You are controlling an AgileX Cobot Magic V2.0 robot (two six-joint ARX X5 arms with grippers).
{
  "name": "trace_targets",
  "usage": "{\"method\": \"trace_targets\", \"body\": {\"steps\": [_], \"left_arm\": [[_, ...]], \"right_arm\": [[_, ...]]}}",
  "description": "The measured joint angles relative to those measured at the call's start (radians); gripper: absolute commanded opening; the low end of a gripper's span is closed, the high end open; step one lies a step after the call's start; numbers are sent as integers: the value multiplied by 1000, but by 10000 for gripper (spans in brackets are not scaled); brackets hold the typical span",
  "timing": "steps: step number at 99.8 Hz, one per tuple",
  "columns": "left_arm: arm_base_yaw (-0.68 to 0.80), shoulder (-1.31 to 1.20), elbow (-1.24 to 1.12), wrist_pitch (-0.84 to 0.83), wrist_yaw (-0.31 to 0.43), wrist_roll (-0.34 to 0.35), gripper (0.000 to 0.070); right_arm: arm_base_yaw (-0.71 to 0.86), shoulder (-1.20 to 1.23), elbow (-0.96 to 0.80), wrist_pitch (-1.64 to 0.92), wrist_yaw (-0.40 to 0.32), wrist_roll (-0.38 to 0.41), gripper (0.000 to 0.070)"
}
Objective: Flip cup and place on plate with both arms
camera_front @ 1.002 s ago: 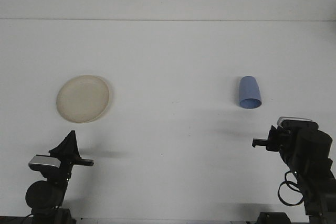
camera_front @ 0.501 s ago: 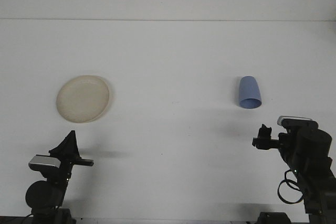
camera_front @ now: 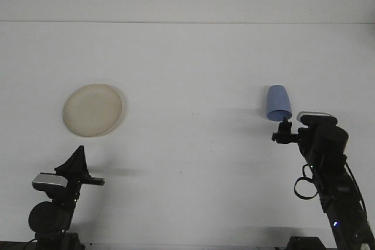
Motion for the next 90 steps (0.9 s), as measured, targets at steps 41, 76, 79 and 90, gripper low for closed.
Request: {"method": "trace_targets", "body": {"steps": [41,76,79,90], "left_arm": [[0,0,0,0,0,0,12],[0,0,0,0,0,0,12],[0,0,0,0,0,0,12],[0,0,0,0,0,0,12]], "right_arm": [[-12,170,-228,474,79,34,502],[-82,442,-228,771,13,20,502],[-88,463,-228,796,3,18,502],[-111,533,-228,880,-30,15,502]]}}
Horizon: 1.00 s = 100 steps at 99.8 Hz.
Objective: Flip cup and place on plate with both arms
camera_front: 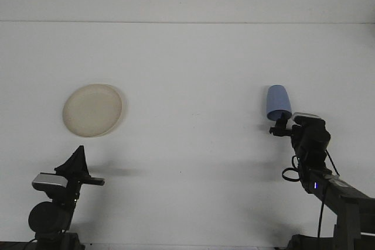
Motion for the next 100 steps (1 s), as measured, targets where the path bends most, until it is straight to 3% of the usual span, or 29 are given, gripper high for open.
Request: {"method": "trace_targets", "body": {"steps": [27,43,51,66,82,100], "left_arm": [[0,0,0,0,0,0,12],[0,0,0,0,0,0,12],[0,0,0,0,0,0,12],[0,0,0,0,0,0,12],[0,0,0,0,0,0,12],[0,0,0,0,0,0,12]], "right_arm": [[-19,122,56,74,-55,-2,499],[-19,172,118,92,-71,-10,433],[-19,198,132,90,-81,-15,321],[-19,225,137,84,-122,-19,1],[-19,222,141,112,-169,-25,0],[-5,155,142,16,-174,-25,0]]}}
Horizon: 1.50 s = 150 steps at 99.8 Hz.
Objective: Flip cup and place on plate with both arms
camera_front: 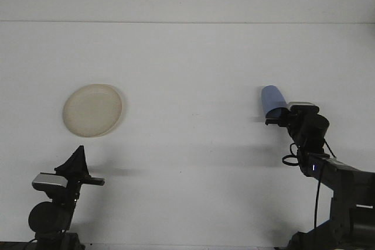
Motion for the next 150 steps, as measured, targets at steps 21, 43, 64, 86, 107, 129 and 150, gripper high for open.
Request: {"method": "trace_targets", "body": {"steps": [21,43,64,86,107,129,150], "left_arm": [[0,0,0,0,0,0,12],[0,0,0,0,0,0,12],[0,0,0,0,0,0,12],[0,0,0,0,0,0,12],[0,0,0,0,0,0,12],[0,0,0,0,0,0,12],[0,0,0,0,0,0,12]], "right_arm": [[69,-246,0,-203,8,-1,0],[216,-598,0,-528,119,32,0],[395,-826,105,-929,186,106,0],[586,-795,322,-1320,315,187,0],[724,-613,579,-1564,336,271,0],[803,-314,852,-1810,332,288,0],[845,-90,1007,-1915,232,237,0]]}}
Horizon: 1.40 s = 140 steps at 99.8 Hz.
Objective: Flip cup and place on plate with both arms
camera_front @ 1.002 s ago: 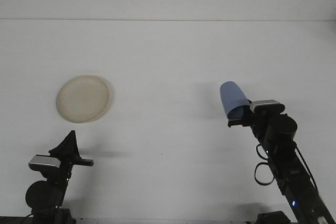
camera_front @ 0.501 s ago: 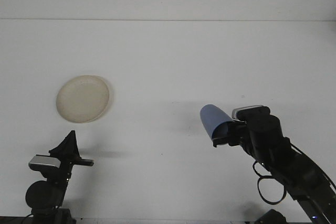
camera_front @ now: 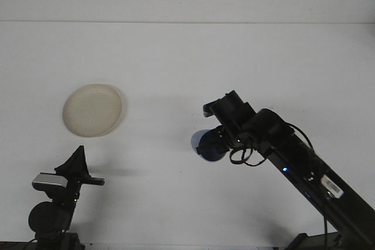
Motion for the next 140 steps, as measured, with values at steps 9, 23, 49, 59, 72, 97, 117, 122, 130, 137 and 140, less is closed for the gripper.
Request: {"method": "trace_targets", "body": {"steps": [9,23,49,59,72,97,117,122,130,137,140], "left_arm": [[0,0,0,0,0,0,12],[0,0,0,0,0,0,12],[0,0,0,0,0,0,12],[0,0,0,0,0,0,12],[0,0,0,0,0,0,12],[0,0,0,0,0,0,12],[0,0,0,0,0,0,12],[0,0,0,0,0,0,12],[0,0,0,0,0,0,12],[0,0,0,0,0,0,12],[0,0,0,0,0,0,12]], "right_arm": [[13,65,19,-14,-10,-23,0],[26,158,21,-63,-18,-50,0],[45,254,21,-69,-37,-94,0],[49,262,21,-69,-37,-105,0],[53,274,21,-69,-39,-120,0],[57,314,21,-68,-58,-145,4],[62,319,21,-64,-72,-158,260],[62,319,21,-64,-80,-158,310],[63,319,21,-64,-81,-158,342],[62,319,21,-64,-81,-158,343],[62,319,21,-64,-81,-158,343]]}}
